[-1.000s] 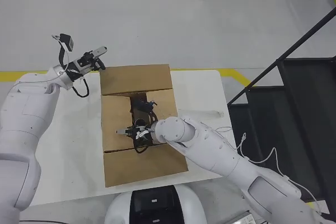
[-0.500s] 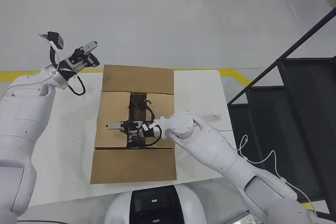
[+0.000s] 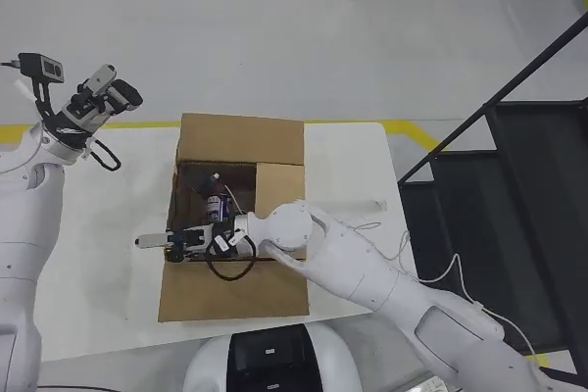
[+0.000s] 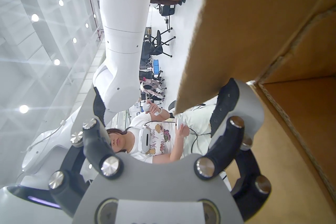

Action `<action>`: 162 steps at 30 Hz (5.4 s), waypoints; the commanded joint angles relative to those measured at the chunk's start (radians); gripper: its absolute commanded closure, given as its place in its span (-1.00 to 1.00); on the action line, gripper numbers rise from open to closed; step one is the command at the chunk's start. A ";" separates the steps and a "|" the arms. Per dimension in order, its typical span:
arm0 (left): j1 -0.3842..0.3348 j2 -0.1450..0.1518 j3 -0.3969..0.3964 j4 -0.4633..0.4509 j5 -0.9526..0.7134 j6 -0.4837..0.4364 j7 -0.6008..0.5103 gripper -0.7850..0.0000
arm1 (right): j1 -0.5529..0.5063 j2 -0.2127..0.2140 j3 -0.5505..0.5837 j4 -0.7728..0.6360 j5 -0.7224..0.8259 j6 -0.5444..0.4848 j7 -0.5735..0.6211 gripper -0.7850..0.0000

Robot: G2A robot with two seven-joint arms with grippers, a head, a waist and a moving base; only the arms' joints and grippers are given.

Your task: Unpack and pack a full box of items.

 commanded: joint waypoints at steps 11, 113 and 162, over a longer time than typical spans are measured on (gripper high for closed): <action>0.181 0.051 -0.176 -0.225 0.025 0.094 0.049 -1.00 | 0.116 -0.128 -0.164 0.185 -0.126 -0.005 -0.087 -1.00; -0.282 -0.225 0.693 0.099 0.418 0.263 -0.183 -1.00 | -0.883 0.312 0.898 -0.666 -0.181 0.047 0.269 -1.00; -0.361 -0.583 0.834 0.432 -0.096 0.264 -0.471 -1.00 | -1.121 0.361 1.124 -0.826 -0.024 -0.073 0.260 -1.00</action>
